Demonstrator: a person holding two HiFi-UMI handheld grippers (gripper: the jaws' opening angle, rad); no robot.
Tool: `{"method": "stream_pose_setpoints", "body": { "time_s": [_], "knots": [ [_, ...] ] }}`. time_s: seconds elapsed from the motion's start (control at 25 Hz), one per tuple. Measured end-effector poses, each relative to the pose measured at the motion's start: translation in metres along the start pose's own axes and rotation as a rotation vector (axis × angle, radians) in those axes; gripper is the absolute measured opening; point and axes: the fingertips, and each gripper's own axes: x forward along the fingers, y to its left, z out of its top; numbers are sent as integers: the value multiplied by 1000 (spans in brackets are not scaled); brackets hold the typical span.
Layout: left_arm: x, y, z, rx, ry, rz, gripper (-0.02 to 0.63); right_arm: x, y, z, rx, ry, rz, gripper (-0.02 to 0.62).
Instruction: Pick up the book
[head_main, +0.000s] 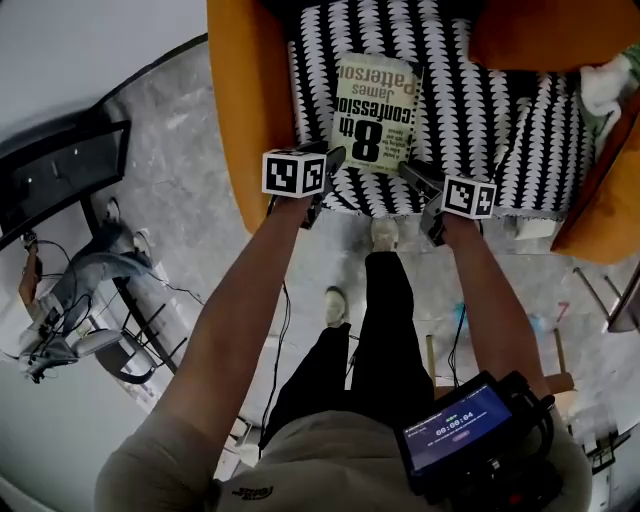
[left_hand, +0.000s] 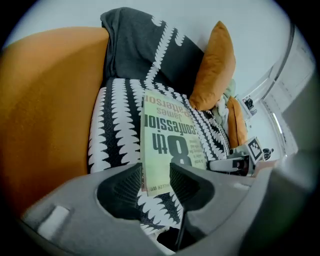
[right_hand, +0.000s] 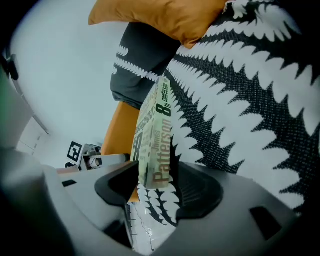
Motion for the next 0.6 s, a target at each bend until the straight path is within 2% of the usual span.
{"method": "stream_pose_setpoints", "body": {
  "time_s": [0.24,0.48,0.56,0.6],
  "knots": [
    [23,9,-12,-59,64,-42,160,8,-4,-4,31,2,38,242],
    [20,4,-10,-136,58,-93,132,15,1,-5,51,13,35,234],
    [17,-1,-11,-147,65,-100,123,10,-2,-5,68,4,23,190],
    [15,-5,-12,-148,68,-105,116,6,-4,-5,76,-3,24,190]
  ]
}}
